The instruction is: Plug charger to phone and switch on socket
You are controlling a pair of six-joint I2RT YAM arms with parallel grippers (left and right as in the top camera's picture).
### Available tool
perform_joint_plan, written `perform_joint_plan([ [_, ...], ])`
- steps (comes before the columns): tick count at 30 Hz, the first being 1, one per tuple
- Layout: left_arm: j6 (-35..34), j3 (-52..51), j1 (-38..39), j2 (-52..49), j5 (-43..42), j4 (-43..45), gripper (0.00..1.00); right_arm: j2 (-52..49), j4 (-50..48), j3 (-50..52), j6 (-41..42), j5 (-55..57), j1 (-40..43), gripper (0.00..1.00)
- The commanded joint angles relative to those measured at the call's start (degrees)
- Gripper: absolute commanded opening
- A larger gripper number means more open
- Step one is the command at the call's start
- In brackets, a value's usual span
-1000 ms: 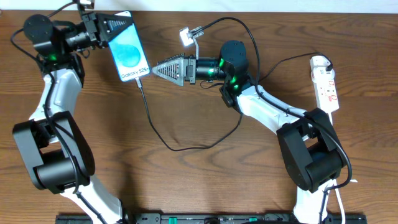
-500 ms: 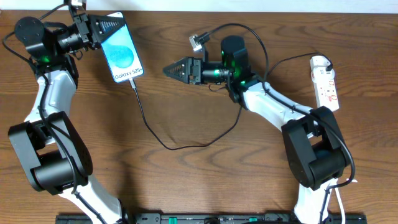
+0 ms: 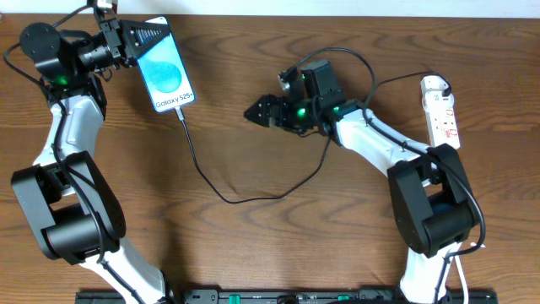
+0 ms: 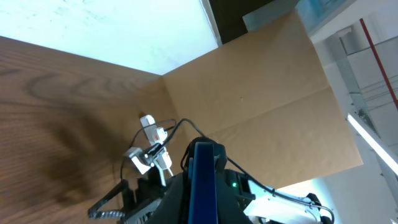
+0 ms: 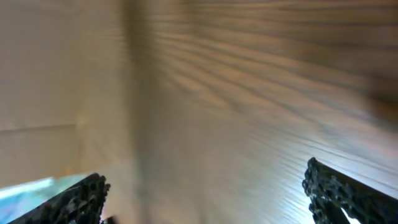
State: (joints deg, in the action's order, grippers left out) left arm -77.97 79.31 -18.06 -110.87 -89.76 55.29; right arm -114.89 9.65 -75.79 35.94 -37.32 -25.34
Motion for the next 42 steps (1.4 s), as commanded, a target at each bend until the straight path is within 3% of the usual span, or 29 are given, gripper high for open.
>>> perform_joint_plan([
  [1, -0.26, 0.72, -0.24, 1.42, -0.26, 0.26, 0.08, 5.95, 2.82, -0.72, -5.11, 8.28, 0.94, 0.99],
  [15, 1.27, -4.94, 0.02, 0.72, 0.92, 0.28, 0.07, 21.90, 15.87, -0.72, -8.83, 22.80, 0.48, 0.99],
  [25, 4.39, -10.99, 0.02, -0.37, 5.97, -3.21, 0.07, 25.31, 19.45, -0.70, -9.49, 25.88, 0.44, 0.99],
  [31, 14.69, -12.35, 0.02, -0.37, 8.90, -16.28, 0.07, 25.31, 19.61, -0.70, -9.73, 25.86, 0.44, 0.99],
  [38, 31.30, -12.35, 0.02, -0.37, 13.90, -36.96, 0.07, 25.31, 19.98, -0.70, -10.40, 25.88, 0.44, 0.99],
  [42, 36.70, -12.35, 0.02, -0.37, 15.69, -43.54, 0.08, 25.31, 20.13, -0.70, -10.84, 25.88, 0.44, 0.99],
])
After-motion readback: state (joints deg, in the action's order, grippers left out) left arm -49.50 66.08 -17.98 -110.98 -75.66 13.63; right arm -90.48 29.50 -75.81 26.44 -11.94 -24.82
